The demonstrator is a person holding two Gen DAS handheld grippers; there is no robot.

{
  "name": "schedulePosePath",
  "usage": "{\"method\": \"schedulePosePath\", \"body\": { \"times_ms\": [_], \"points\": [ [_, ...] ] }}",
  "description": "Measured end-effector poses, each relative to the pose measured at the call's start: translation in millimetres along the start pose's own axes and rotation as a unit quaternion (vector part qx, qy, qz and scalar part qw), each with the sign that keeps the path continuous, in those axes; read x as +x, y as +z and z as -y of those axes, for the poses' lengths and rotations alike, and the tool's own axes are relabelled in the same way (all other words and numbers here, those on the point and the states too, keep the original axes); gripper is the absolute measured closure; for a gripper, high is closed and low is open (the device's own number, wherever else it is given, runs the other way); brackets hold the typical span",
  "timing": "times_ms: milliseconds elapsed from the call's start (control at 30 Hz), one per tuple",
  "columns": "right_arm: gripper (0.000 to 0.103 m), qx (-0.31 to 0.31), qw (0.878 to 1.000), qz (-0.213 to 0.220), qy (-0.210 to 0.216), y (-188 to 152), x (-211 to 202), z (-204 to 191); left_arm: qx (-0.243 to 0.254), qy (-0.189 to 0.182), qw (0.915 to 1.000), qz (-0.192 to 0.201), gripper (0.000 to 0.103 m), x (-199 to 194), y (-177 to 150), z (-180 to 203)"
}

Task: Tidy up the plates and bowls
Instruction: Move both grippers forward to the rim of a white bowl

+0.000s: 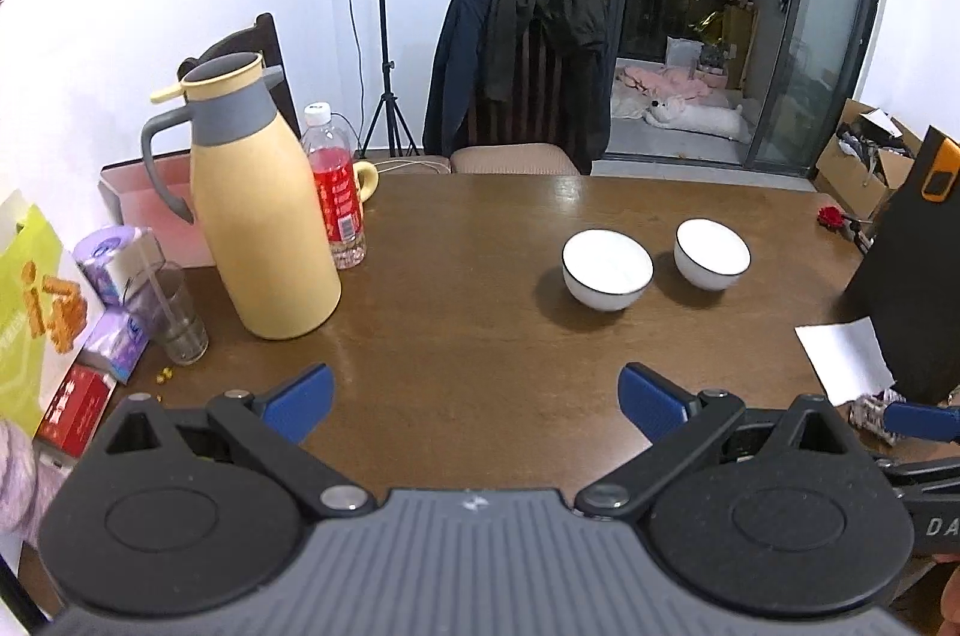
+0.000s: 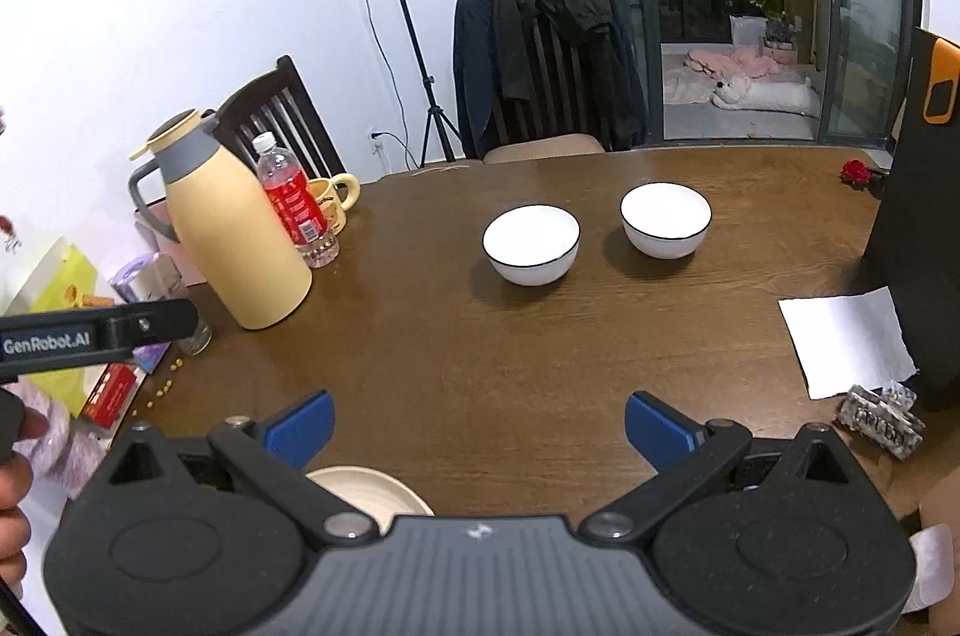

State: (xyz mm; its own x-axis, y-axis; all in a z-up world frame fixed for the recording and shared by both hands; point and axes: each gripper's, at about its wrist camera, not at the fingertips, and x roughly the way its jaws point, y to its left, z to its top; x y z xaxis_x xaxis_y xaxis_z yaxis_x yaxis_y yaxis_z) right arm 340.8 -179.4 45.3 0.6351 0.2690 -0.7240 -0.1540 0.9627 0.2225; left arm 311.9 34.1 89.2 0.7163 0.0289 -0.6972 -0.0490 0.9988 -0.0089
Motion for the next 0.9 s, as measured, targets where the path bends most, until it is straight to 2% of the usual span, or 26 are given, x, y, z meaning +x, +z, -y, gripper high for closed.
{"method": "schedulePosePath", "body": {
  "times_ms": [200,500,900],
  "points": [
    [0.000,0.020,1.000,-0.022,-0.008,27,30,-4,0.015,0.006,0.9997,-0.017,0.000,29,31,-3],
    [0.000,0.036,0.998,-0.043,-0.029,67,73,-2,0.030,-0.008,0.9983,-0.050,0.000,83,70,-1],
    [0.000,0.061,0.995,-0.074,-0.040,105,136,10,0.046,-0.016,0.9959,-0.076,0.000,153,108,9]
  ]
}}
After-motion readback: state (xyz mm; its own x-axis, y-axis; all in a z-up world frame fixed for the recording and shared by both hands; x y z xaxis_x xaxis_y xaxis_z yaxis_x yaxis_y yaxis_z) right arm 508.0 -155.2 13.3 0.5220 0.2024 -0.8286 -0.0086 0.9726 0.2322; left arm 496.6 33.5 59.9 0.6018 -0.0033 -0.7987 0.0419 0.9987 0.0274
